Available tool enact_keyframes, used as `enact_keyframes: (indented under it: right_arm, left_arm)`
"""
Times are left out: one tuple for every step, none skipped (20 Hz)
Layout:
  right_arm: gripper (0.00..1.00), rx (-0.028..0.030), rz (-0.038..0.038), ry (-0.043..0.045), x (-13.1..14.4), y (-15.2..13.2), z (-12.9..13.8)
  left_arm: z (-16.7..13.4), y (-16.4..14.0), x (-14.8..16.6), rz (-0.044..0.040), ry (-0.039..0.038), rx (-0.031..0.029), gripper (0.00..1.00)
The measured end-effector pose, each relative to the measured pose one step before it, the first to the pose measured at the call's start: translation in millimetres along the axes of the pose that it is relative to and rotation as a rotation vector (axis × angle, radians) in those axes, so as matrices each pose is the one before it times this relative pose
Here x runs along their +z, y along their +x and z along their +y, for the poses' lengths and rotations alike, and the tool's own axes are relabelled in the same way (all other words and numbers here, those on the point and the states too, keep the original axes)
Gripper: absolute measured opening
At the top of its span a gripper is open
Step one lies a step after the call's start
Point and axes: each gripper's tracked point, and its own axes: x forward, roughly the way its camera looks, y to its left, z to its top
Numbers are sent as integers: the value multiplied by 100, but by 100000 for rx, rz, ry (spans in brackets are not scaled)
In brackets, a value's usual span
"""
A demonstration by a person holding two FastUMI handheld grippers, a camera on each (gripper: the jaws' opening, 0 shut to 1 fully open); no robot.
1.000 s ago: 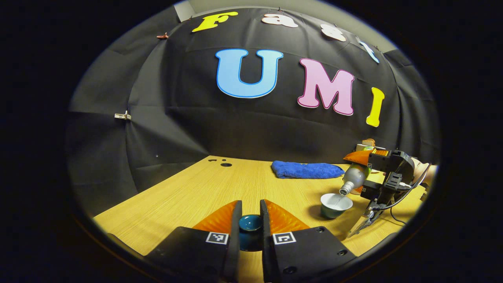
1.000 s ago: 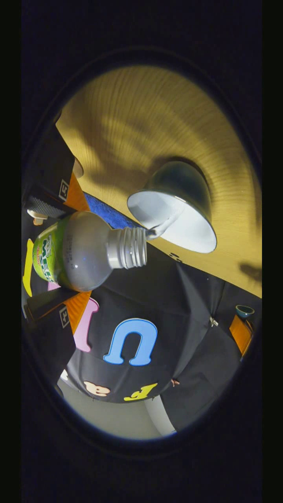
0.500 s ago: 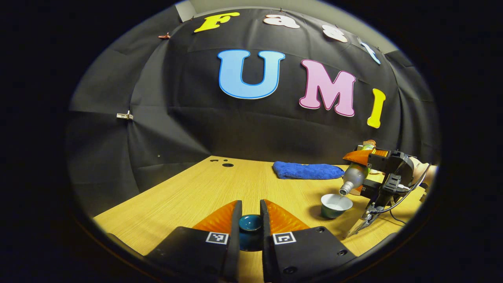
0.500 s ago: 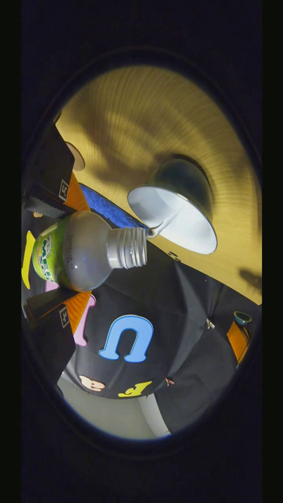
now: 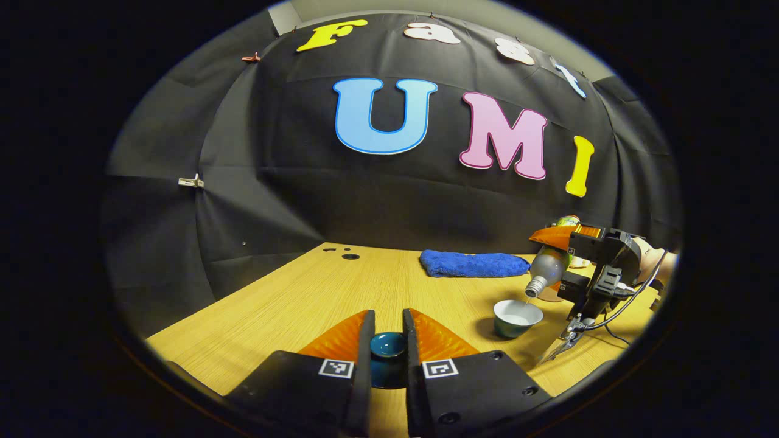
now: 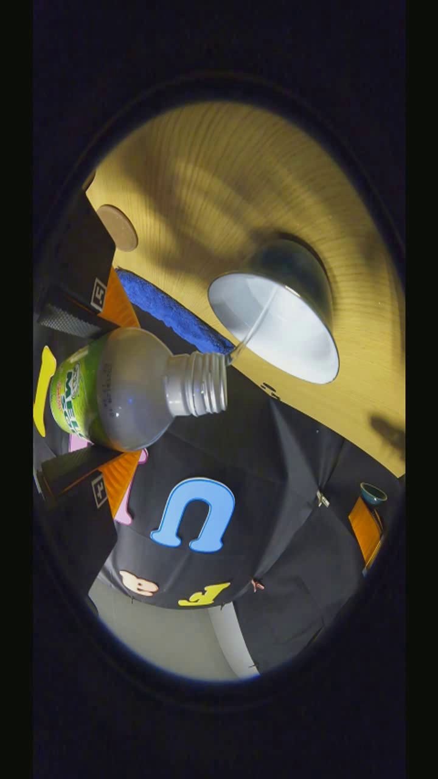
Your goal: Open the teacup lid with one hand, grasp the water bottle and pour water into the teacup with the other hand; after pouring, place the water bottle on the coaster and then close the teacup lid.
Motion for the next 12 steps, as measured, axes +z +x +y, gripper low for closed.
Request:
enact_keyframes:
  right_arm:
    - [81, -872, 32, -448, 31, 31, -352]
    - [81, -635, 52, 24, -27, -134, -328]
    - [81, -411, -13, 138, -64, -349, -176]
    - [80, -734, -221, -385, 18, -325, -202]
    - [80, -452, -130, -810, 138, 180, -279]
    - [80, -149, -370, -889, 35, 54, -87]
    - [80, -113, -382, -774, -52, 39, -35]
    - [80, -21, -453, -795, 43, 175, -178]
    - [81, 84, -400, -828, 78, 139, -88]
    - [81, -263, -473, -1139, -5, 18, -192]
    - [80, -579, -341, -946, -62, 47, -286]
    - [80, -503, -200, -391, -34, -45, -264]
  left_arm:
    - [-96, 12, 72, -111, -5, -146, 27]
    - [-53, -46, -15, -94, -25, -192, 27]
    - [-42, -65, 42, -49, -54, -148, 27]
    - [1, 2, -89, 171, -127, -83, 27]
    - [-15, -1, -57, 155, -120, -234, 27]
    - [-69, -15, 42, 74, -42, -105, 27]
    - [-9, -71, 39, -102, 35, 40, 27]
    - [20, -47, 67, -265, 104, 20, 27]
    - [43, -34, 120, -185, 59, 66, 27]
    - [-33, -59, 68, -147, 35, -3, 27]
    - [5, -136, 70, -112, 31, 3, 27]
    - [8, 7, 18, -92, -62, -74, 27]
